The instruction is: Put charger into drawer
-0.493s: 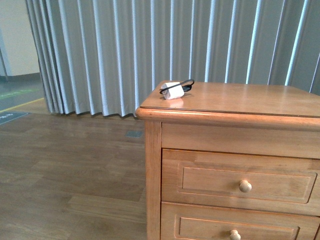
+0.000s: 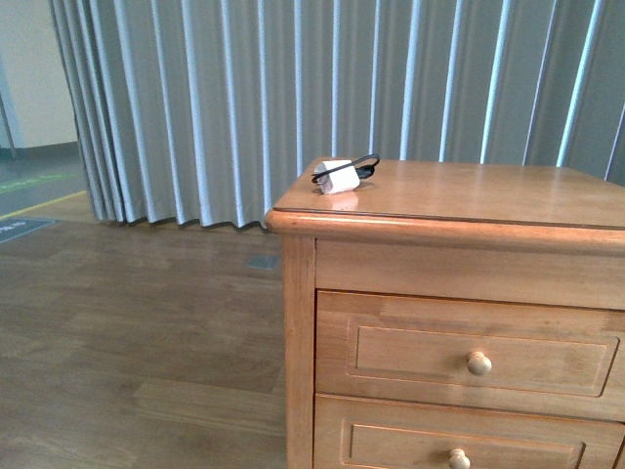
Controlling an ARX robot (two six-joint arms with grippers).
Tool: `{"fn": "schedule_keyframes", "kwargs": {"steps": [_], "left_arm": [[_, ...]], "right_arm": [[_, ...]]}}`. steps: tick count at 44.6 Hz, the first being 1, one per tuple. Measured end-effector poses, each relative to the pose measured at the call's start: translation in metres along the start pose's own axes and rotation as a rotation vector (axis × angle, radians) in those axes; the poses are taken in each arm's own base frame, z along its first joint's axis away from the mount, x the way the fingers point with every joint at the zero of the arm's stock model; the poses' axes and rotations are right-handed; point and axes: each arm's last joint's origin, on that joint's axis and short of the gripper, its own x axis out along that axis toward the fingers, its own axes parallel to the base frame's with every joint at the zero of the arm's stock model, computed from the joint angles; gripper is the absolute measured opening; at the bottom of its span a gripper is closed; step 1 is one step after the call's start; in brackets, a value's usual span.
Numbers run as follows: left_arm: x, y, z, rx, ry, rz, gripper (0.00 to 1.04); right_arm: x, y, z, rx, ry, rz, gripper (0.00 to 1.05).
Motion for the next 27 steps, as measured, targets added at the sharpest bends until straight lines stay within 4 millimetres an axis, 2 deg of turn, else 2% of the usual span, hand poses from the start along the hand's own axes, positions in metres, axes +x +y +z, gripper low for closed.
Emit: {"fn": "schedule_keyframes", "kwargs": {"steps": [9,14,19,23,27], "left_arm": [[0.0,0.0,0.0,0.0,0.0,0.0,0.99],[0.0,0.0,0.0,0.0,0.0,0.0,0.99],[0.0,0.0,0.0,0.0,0.0,0.0,0.99],[0.0,0.0,0.0,0.0,0.0,0.0,0.99],[0.0,0.0,0.0,0.0,0.0,0.0,0.99]], "right_arm": [[0.0,0.0,0.0,-0.012,-0.004,-0.009,0.96],[0.007,0.007,0.007,-0.205,-0.038,-0.078,0.96],[0.028,0.024,0.002,-0.273,0.1,0.015,0.96],[0.052,0.043,0.006,-0.289,0.167,0.087,0.96],[0.079,0.061,0.0,-0.305,0.219,0.133,0.96]]}}
